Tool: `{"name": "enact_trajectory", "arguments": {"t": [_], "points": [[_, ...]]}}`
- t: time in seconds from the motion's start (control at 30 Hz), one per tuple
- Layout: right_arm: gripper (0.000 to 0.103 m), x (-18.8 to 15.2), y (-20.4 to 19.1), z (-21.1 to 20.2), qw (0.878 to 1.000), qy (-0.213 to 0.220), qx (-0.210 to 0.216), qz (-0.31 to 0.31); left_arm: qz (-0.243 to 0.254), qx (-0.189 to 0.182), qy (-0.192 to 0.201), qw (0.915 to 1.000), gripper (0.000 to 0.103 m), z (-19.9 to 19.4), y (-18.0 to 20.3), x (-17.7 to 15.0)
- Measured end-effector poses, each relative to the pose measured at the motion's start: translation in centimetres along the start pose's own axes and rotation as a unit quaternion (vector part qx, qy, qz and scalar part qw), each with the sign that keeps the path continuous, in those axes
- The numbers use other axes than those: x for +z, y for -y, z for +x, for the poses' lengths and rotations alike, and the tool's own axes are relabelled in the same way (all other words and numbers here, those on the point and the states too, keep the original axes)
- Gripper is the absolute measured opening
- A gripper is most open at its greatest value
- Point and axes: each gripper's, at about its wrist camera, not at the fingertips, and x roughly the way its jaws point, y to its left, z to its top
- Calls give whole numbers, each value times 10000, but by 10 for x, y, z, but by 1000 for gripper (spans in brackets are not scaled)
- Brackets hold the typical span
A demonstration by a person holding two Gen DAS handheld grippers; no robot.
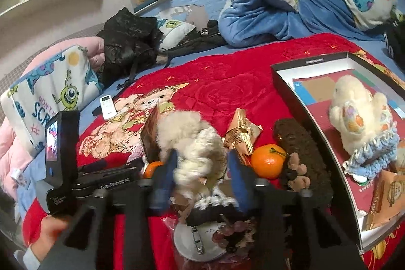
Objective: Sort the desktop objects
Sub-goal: 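Grasp the pink lace scrunchie with the left tool while the right tool grasps the cream lace scrunchie, then lift the pink scrunchie with the left tool while the right tool lifts the cream scrunchie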
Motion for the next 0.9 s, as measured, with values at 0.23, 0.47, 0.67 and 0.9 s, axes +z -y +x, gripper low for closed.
{"name": "enact_trajectory", "arguments": {"t": [0.23, 0.47, 0.67, 0.9], "points": [[17, -1, 2, -4, 9995, -100, 220, 205, -411, -262, 250, 9985, 48, -12, -17, -1], [17, -3, -3, -9, 9993, -127, 263, 237, -408, -600, 390, 9966, 11, -17, -17, -2], [17, -2, -4, -17, 9991, -48, 299, 283, -628, -917, 598, 9920, 7, -30, -26, -4], [16, 0, -9, -29, 9992, 98, 347, 199, -503, -1222, 904, 9871, 1, -53, -25, -10]]}}
